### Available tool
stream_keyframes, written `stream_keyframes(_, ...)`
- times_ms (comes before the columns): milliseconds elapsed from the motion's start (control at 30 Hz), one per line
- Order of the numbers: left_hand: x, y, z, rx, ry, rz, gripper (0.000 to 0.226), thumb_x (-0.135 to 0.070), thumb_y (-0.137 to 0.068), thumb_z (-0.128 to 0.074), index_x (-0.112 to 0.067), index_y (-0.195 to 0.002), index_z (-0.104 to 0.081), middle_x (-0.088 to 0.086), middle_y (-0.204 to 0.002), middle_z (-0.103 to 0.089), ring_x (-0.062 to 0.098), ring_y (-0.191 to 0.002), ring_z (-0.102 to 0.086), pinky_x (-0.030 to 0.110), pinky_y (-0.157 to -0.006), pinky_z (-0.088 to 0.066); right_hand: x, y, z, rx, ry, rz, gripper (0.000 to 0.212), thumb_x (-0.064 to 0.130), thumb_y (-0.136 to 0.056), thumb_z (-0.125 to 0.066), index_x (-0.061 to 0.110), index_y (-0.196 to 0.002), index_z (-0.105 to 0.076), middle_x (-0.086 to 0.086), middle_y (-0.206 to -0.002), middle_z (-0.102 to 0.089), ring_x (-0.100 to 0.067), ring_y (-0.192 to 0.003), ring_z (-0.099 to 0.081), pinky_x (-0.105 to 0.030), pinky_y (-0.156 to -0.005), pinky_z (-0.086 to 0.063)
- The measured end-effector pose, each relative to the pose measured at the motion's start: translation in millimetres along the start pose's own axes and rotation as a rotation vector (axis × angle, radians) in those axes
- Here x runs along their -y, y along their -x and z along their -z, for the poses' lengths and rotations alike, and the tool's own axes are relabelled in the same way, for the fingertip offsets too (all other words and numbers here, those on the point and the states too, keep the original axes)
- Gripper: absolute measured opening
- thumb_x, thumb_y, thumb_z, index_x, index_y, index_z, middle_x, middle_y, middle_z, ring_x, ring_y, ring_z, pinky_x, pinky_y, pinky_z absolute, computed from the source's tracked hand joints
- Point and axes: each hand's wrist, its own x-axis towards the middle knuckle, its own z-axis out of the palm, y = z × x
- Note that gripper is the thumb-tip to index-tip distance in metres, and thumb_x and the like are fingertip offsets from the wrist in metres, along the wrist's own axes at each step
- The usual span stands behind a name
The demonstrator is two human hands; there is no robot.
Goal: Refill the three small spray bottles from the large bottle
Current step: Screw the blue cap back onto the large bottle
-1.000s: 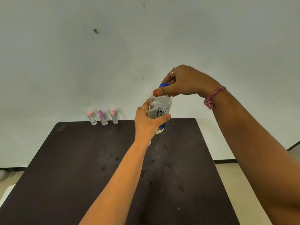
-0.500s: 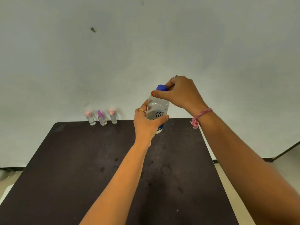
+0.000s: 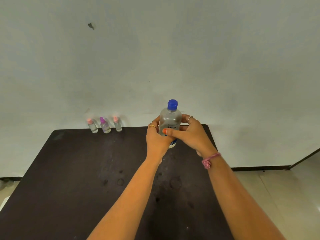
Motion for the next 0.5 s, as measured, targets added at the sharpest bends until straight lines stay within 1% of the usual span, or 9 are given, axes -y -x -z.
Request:
stream_keyframes(100, 7.5, -1.4, -3.2, 0.032, -0.011, -0.015, 0.070, 0.000, -0.070, -0.076, -0.026, -0.127, -0.046, -0.002, -0.122, -0.058, 0.011, -0.103, -0.060, 0.013, -0.074, -0.050, -12.9, -5.3, -0.9, -0.056, -0.011, 0.001, 0.066, 0.036, -0.067, -0.083, 0.023, -0.124, -0.053, 0.005, -0.115, -0.063, -0.012, -0.099, -0.064, -0.022, -0.082, -0.053)
stream_keyframes(200, 15.1, -6.3, -5.1, 0.075, -0.032, -0.025, 0.075, 0.000, -0.071, -0.076, -0.024, -0.133, -0.042, -0.007, -0.120, -0.055, 0.005, -0.102, -0.058, 0.009, -0.072, -0.049, -24.3, -12.3, -0.2, -0.094, -0.011, 0.004, 0.060, 0.035, -0.067, -0.083, 0.023, -0.119, -0.055, 0.008, -0.109, -0.062, -0.010, -0.097, -0.063, -0.014, -0.074, -0.049)
stream_keyframes(267, 20.6, -9.7, -4.1, 0.122, -0.063, -0.033, 0.078, -0.004, -0.071, -0.078, -0.023, -0.136, -0.039, -0.010, -0.123, -0.053, 0.005, -0.105, -0.055, 0.009, -0.075, -0.048, -32.1, -17.2, 1.7, -0.119, -0.003, 0.007, 0.060, 0.035, -0.067, -0.083, 0.023, -0.120, -0.055, 0.006, -0.111, -0.063, -0.011, -0.097, -0.063, -0.016, -0.077, -0.049)
stream_keyframes(333, 28.7, -17.5, -4.8, 0.194, -0.105, -0.025, 0.081, -0.008, -0.072, -0.080, -0.023, -0.138, -0.036, -0.012, -0.126, -0.051, 0.003, -0.107, -0.053, 0.011, -0.083, -0.047, -42.7, -27.1, 4.1, -0.129, 0.022, 0.001, 0.062, 0.033, -0.067, -0.083, 0.021, -0.121, -0.056, 0.004, -0.113, -0.064, -0.012, -0.097, -0.063, -0.020, -0.080, -0.049)
stream_keyframes(400, 37.2, -25.9, -6.7, 0.268, -0.159, -0.012, 0.082, -0.012, -0.072, -0.081, -0.022, -0.139, -0.035, -0.011, -0.130, -0.050, 0.002, -0.111, -0.050, 0.016, -0.091, -0.045, -54.5, -36.5, 5.0, -0.127, 0.046, -0.006, 0.062, 0.031, -0.067, -0.084, 0.021, -0.121, -0.056, 0.003, -0.114, -0.065, -0.012, -0.096, -0.063, -0.018, -0.078, -0.049)
stream_keyframes(500, 48.9, -39.1, -11.5, 0.319, -0.241, -0.002, 0.081, -0.015, -0.073, -0.081, -0.021, -0.141, -0.036, -0.009, -0.133, -0.048, 0.002, -0.114, -0.046, 0.012, -0.088, -0.040, -73.1, -50.2, 2.2, -0.134, 0.050, -0.024, 0.061, 0.028, -0.067, -0.084, 0.021, -0.120, -0.057, 0.002, -0.114, -0.065, -0.011, -0.096, -0.063, -0.011, -0.074, -0.047)
